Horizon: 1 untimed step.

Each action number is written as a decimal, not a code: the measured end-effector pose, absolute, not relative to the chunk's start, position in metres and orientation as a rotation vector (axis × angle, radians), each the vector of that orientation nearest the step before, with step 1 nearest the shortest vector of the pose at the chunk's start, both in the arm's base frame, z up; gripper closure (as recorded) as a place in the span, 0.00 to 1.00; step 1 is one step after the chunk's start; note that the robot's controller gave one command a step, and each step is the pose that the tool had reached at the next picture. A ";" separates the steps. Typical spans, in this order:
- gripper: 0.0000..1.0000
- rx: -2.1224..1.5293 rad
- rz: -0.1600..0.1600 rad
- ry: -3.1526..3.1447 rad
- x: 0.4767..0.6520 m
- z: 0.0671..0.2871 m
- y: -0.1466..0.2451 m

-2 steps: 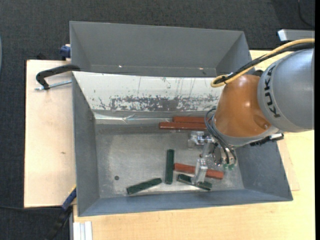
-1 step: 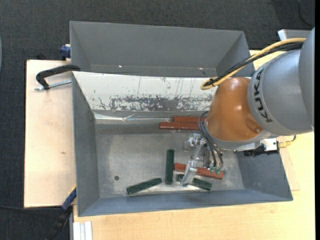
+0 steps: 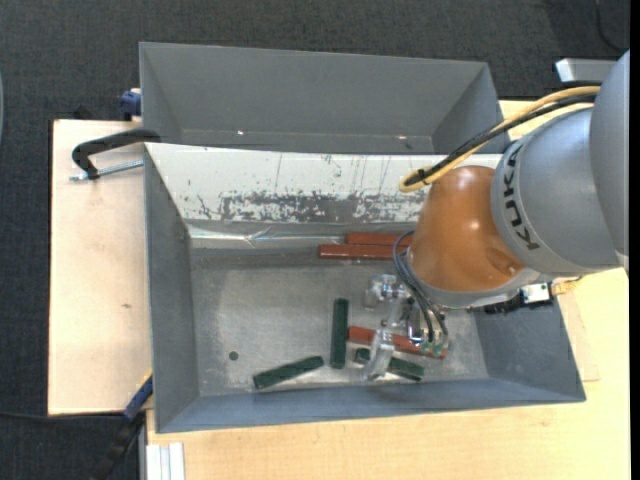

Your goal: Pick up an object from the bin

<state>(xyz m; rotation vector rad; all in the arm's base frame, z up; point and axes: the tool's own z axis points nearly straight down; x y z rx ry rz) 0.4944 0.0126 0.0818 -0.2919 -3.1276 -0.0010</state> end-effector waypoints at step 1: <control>1.00 -0.865 -0.001 -3.020 0.492 0.072 0.025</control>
Offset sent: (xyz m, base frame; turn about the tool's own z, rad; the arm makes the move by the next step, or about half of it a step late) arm 0.0000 0.0000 0.0000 0.0000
